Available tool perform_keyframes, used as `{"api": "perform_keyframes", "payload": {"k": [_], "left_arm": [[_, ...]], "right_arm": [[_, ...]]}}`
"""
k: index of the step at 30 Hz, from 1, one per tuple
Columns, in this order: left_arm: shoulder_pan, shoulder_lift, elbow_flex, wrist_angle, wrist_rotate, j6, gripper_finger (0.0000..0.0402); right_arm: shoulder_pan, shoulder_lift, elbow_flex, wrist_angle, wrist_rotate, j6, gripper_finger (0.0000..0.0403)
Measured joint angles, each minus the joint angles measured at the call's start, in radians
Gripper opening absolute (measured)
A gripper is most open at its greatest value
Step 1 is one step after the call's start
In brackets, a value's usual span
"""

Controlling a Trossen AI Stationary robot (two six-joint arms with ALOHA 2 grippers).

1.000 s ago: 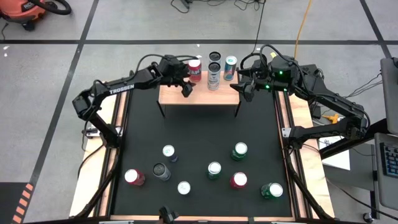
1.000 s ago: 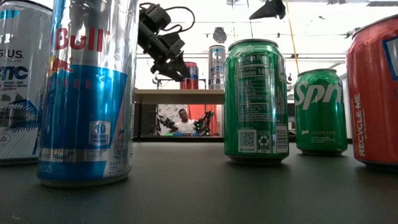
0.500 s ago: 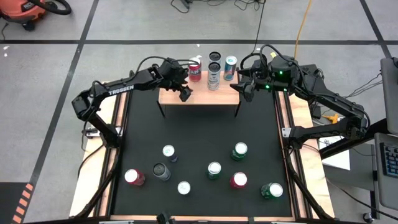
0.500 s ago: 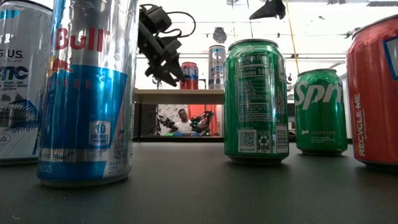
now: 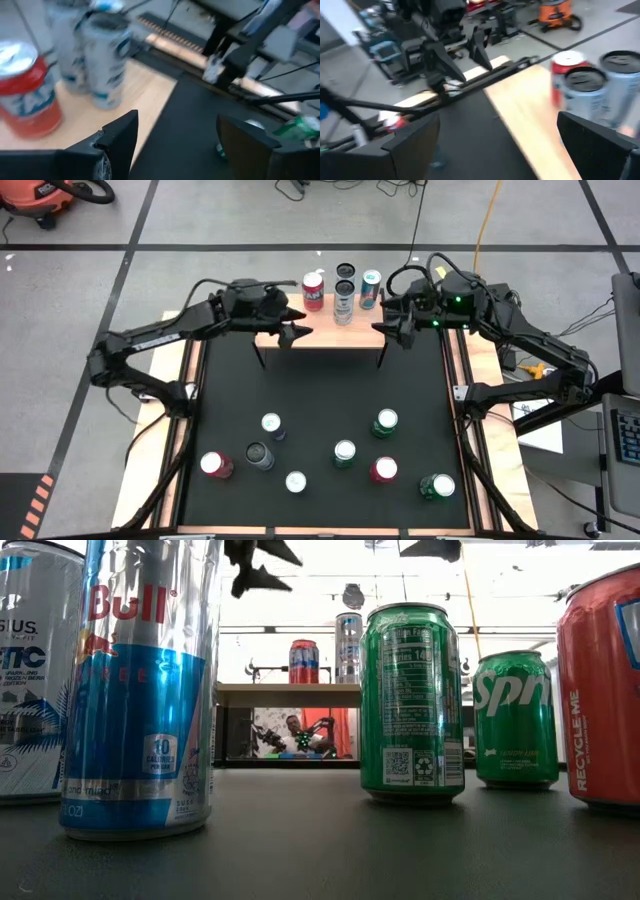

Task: Place canned beverage on shelf
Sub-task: Put the right orange soda can on the shelf aligned with the other orange soda can

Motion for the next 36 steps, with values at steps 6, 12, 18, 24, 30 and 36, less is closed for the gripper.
{"api": "perform_keyframes", "payload": {"k": [6, 12, 18, 24, 30, 36], "left_arm": [[-0.129, -0.055, 0.001, 0.002, -0.106, -0.001, 0.0264], [-0.256, -0.057, 0.001, 0.002, -0.209, -0.002, 0.0264], [-0.353, -0.05, 0.0, -0.001, -0.296, -0.062, 0.0264], [-0.42, -0.05, 0.0, -0.003, -0.392, -0.131, 0.0264], [-0.453, -0.05, 0.0, -0.002, -0.466, -0.131, 0.0264], [-0.453, -0.05, 0.0, -0.036, -0.476, -0.14, 0.0264]], "right_arm": [[0.079, -0.046, 0.0, -0.104, -0.041, 0.06, 0.0381], [0.198, -0.082, 0.0, -0.201, -0.041, 0.103, 0.0377], [0.312, -0.088, 0.0, -0.32, -0.041, 0.12, 0.0355], [0.385, -0.089, 0.0, -0.396, -0.039, 0.116, 0.0346], [0.457, -0.089, 0.0, -0.498, -0.038, 0.119, 0.0345], [0.533, -0.089, 0.0, -0.596, -0.008, 0.074, 0.0345]]}}
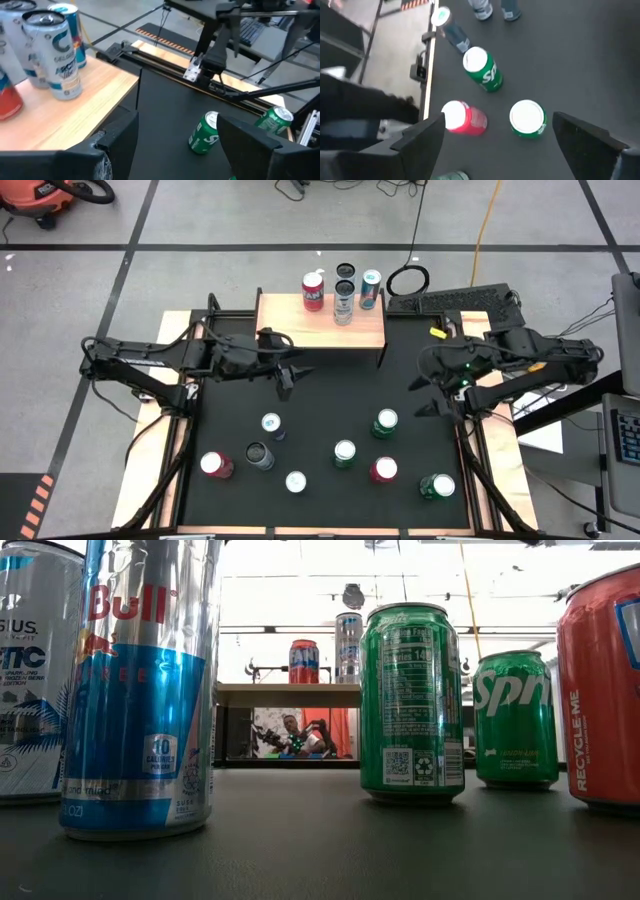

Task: Place canned beverage on shelf
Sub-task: Put the right orange soda can on the shelf aligned with the other orange soda can

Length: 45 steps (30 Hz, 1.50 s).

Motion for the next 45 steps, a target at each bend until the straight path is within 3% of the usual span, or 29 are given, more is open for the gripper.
{"api": "perform_keyframes", "payload": {"k": [6, 16, 30, 39, 45], "left_arm": [[0.0, 0.0, 0.0, -0.061, -0.035, -0.094, 0.0264], [0.0, 0.0, 0.0, -0.07, -0.064, -0.095, 0.0264], [-0.014, 0.001, 0.0, -0.075, 0.228, -0.096, 0.0264], [-0.068, 0.001, 0.0, -0.201, 0.253, -0.087, 0.0264], [-0.099, 0.001, 0.0, -0.255, 0.254, -0.093, 0.0264]], "right_arm": [[0.087, 0.0, 0.0, -0.013, 0.003, -0.03, 0.0345], [0.229, 0.066, 0.0, 0.019, 0.097, 0.014, 0.0345], [0.404, 0.328, 0.0, 0.079, 0.184, 0.295, 0.0345], [0.497, 0.487, 0.0, 0.182, 0.187, 0.474, 0.0354], [0.515, 0.541, 0.0, 0.192, 0.225, 0.481, 0.0385]]}}
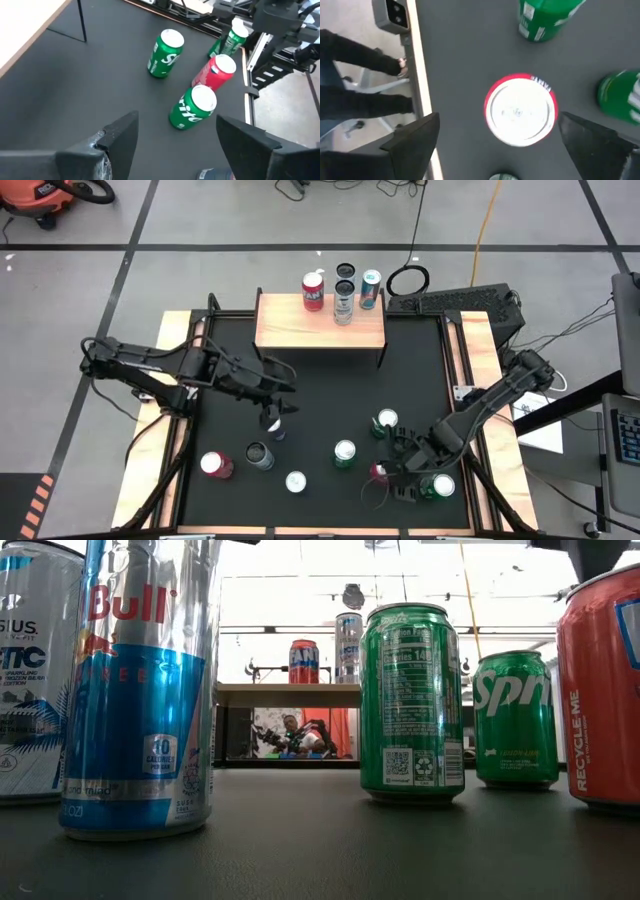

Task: Place canned beverage on shelf
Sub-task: Put the right orange soda can on the shelf aligned with the other orange soda can

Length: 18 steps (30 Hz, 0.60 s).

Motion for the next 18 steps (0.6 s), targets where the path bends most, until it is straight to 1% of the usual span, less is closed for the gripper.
{"api": "perform_keyframes", "payload": {"k": [3, 18], "left_arm": [[-0.014, 0.0, 0.0, 0.001, -0.001, -0.001, 0.0264], [-0.026, 0.0, 0.0, 0.006, -0.035, -0.02, 0.0264]], "right_arm": [[0.0, 0.001, 0.0, -0.003, 0.036, -0.03, 0.0392], [-0.027, 0.003, 0.0, -0.021, 0.035, -0.277, 0.0393]]}}
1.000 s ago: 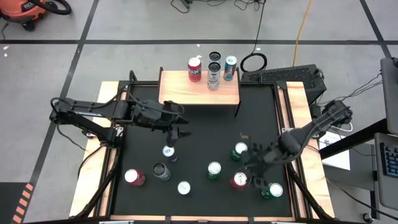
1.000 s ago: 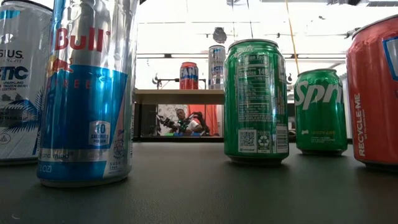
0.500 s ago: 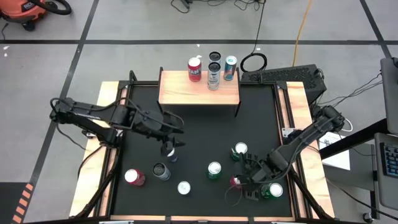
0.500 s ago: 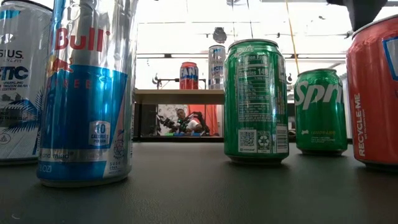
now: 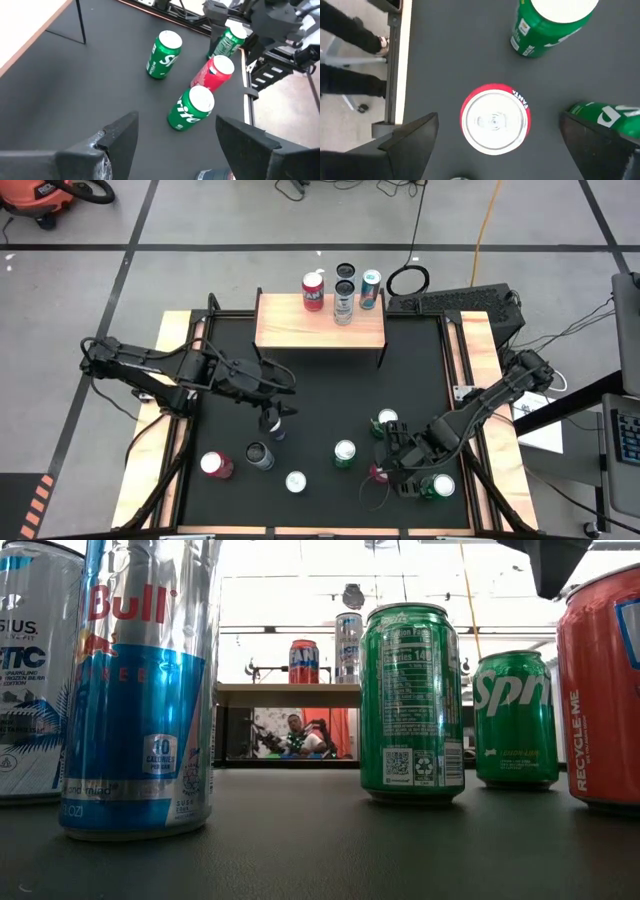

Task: Place canned beverage on shelf
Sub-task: Put the right orange soda can on the shelf aligned with the other orange soda can

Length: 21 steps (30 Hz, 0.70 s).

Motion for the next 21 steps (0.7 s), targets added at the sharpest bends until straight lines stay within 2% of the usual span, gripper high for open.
{"api": "perform_keyframes", "payload": {"k": [12, 21], "left_arm": [[0.0, 0.0, 0.0, 0.0, -0.027, -0.01, 0.0264], [-0.001, 0.0, 0.0, 0.0, -0.027, -0.036, 0.0264]], "right_arm": [[-0.009, 0.051, 0.0, 0.029, -0.033, -0.153, 0.0393], [-0.01, 0.117, 0.0, 0.019, -0.039, -0.166, 0.0393]]}}
